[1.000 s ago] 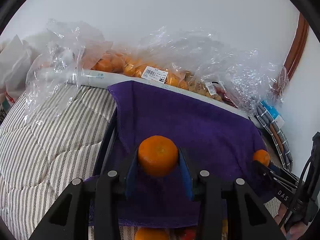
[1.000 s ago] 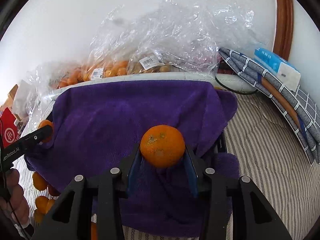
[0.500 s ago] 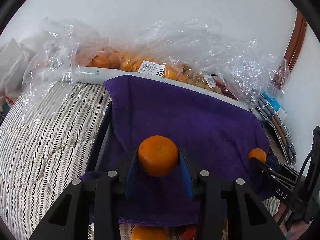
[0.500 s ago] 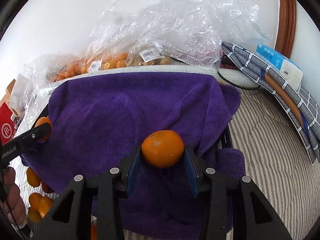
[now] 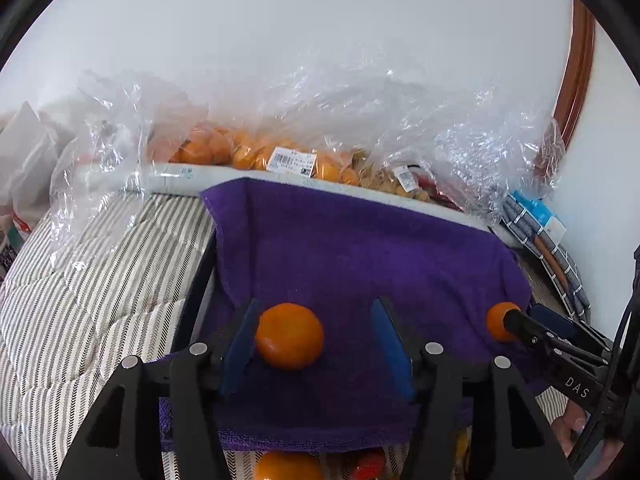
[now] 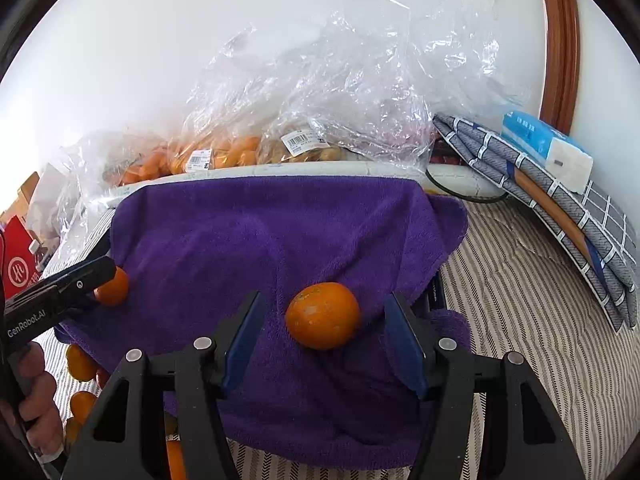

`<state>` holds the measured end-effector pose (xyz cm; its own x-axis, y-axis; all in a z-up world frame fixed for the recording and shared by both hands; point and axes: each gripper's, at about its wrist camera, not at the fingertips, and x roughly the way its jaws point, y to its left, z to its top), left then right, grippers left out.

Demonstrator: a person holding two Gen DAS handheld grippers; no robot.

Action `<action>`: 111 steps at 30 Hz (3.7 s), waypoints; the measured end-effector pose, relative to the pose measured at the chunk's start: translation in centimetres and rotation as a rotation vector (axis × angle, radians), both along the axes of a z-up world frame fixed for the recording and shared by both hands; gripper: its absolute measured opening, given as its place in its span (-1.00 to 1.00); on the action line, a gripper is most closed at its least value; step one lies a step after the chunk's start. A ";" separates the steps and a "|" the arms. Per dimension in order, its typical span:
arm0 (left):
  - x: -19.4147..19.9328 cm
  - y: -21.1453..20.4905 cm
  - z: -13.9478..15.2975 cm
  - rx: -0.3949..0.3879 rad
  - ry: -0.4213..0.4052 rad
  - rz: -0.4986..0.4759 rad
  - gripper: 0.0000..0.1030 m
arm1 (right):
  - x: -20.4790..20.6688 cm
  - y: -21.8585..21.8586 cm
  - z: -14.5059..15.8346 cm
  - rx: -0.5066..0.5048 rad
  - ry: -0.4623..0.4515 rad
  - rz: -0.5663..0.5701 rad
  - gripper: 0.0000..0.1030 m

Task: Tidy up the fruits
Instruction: 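Lower the oranges onto the purple towel and open both grippers, then move both grippers back to the fruit row and grasp an orange with the right gripper, then grasp an orange with the left gripper while the right gripper holds its orange, then carry both held oranges over the purple towel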

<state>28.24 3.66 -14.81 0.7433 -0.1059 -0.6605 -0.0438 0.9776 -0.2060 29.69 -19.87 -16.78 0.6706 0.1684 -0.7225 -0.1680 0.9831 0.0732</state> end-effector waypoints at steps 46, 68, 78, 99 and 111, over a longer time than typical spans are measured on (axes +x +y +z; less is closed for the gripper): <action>-12.3 5.9 0.2 -0.025 -0.034 0.079 0.18 | -12.0 2.5 1.0 0.102 0.048 0.050 -0.14; -10.5 4.6 -1.0 -0.092 0.077 -0.050 0.19 | -10.5 1.0 -1.3 0.031 0.118 0.002 -0.17; -7.5 2.4 -2.4 -0.124 0.163 -0.080 -0.01 | -10.3 0.6 -1.9 0.026 0.145 0.033 -0.15; -9.4 4.1 -0.6 -0.170 0.028 -0.025 -0.38 | -11.7 -1.0 -0.7 0.131 0.054 0.013 -0.18; -9.8 3.9 -0.2 -0.169 -0.003 -0.039 -0.38 | -11.9 -1.0 -0.5 0.149 0.043 0.027 -0.18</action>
<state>18.43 7.60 -15.05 0.7385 -0.2441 -0.6285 -0.0055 0.9300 -0.3676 17.82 -20.91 -17.32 0.6336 0.2929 -0.7160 -0.1877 0.9561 0.2250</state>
